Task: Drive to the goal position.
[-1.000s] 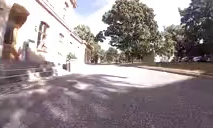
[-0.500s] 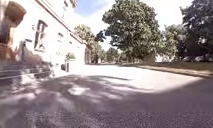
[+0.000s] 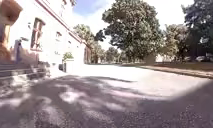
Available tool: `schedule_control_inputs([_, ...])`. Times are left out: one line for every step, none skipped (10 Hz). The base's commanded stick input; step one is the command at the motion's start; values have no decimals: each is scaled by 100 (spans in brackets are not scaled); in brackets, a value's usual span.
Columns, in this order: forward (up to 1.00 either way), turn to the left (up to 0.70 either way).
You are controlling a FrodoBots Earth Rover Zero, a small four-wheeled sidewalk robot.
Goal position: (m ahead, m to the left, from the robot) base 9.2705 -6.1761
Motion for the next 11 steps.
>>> schedule_control_inputs([70,0])
schedule_control_inputs([70,0])
schedule_control_inputs([70,0])
schedule_control_inputs([70,0])
schedule_control_inputs([70,0])
schedule_control_inputs([70,0])
schedule_control_inputs([70,0])
schedule_control_inputs([70,0])
schedule_control_inputs([70,0])
schedule_control_inputs([70,0])
schedule_control_inputs([70,0])
